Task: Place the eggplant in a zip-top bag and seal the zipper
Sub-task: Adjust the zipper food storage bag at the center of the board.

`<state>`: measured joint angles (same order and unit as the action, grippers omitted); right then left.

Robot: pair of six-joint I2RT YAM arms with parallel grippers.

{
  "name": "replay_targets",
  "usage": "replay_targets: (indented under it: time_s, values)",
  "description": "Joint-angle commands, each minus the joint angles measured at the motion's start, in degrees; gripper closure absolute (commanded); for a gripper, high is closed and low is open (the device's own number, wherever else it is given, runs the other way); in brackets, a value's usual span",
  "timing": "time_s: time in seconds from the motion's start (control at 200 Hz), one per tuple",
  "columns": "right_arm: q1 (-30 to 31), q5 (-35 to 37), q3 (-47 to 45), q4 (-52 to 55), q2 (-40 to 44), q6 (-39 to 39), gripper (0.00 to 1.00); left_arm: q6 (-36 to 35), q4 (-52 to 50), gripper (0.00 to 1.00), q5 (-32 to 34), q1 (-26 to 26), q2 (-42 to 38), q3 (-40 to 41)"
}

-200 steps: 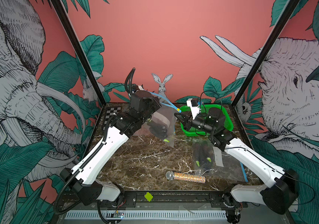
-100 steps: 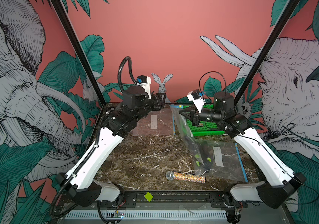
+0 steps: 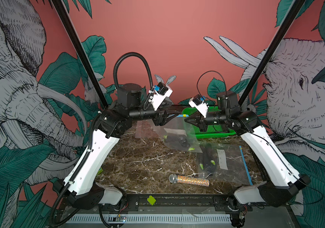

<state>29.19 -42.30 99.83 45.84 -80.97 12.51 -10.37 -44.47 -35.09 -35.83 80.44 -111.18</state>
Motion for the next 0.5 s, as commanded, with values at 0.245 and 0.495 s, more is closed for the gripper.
replay_targets:
  time_s: [0.245, 0.495]
  values:
    - [-0.3, -3.3, 1.1, 0.1, 0.6, 0.3, 1.0, -14.8, -19.6, 0.37, -14.3, 0.3, 12.4, -16.2]
    - [-0.3, -4.6, 1.6, -0.2, 0.4, 0.1, 1.0, -16.4, -21.6, 0.45, -15.8, 0.3, 15.2, -17.2]
